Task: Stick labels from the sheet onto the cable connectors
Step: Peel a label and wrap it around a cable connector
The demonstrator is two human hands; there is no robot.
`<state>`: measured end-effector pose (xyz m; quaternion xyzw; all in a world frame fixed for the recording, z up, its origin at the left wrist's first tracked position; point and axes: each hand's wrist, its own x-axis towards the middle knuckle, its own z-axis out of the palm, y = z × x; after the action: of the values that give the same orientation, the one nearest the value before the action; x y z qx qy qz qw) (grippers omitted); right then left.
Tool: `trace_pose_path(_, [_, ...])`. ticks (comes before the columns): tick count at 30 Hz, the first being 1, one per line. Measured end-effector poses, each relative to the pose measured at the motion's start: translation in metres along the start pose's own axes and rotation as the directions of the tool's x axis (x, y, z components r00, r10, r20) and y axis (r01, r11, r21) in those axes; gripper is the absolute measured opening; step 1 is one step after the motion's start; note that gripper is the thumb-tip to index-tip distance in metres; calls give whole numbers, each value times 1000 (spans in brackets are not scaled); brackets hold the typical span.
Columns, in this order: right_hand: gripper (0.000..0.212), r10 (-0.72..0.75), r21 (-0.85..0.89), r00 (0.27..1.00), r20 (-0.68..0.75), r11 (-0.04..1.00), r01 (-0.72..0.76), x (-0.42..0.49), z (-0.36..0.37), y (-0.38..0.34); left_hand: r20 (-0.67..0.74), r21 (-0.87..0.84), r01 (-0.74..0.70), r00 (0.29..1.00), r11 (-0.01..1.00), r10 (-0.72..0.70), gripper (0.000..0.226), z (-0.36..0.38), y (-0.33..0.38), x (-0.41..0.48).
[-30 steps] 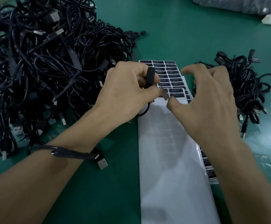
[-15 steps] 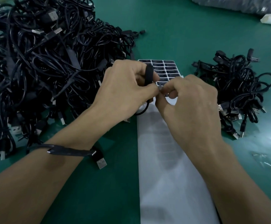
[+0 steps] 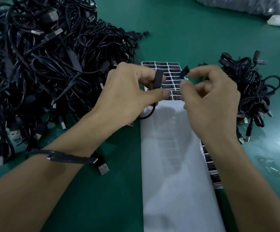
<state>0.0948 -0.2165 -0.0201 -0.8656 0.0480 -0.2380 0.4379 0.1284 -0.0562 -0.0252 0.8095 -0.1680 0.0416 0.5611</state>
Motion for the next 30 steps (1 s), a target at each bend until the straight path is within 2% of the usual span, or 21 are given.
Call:
trace_pose_path(4, [46,52,222,989,137,972,-82,-1,3,1,93,-13,11,996,1000,-10,14,1,1,-1])
trace_pose_path(7, [54,56,379,972,230,914,-142,0,3,1,158,5,50,986,999,-50,15,0,1,-2])
trace_pose_path(10, [50,55,410,972,230,900,-148,2,0,1,181,-3,81,980,997,-79,26,1,1,-2])
trace_pose_path(13, [49,85,443,970,227,878,-181,4,-1,0,148,6,96,984,995,-95,38,1,0,-3])
trace_pose_path(15, [49,102,475,970,222,857,-199,5,-2,0,150,4,96,984,995,-95,34,1,1,-3])
trace_pose_path(20, [47,132,538,969,207,812,-226,8,-5,0,194,11,108,975,994,-108,5,0,2,-3])
trace_pose_path(25, [44,123,549,972,201,807,-216,6,-3,0,255,71,108,959,992,-122,6,2,2,-3])
trace_pose_path(30, [10,206,590,967,148,767,-253,10,-6,2,253,-26,206,948,978,-193,9,2,1,-1])
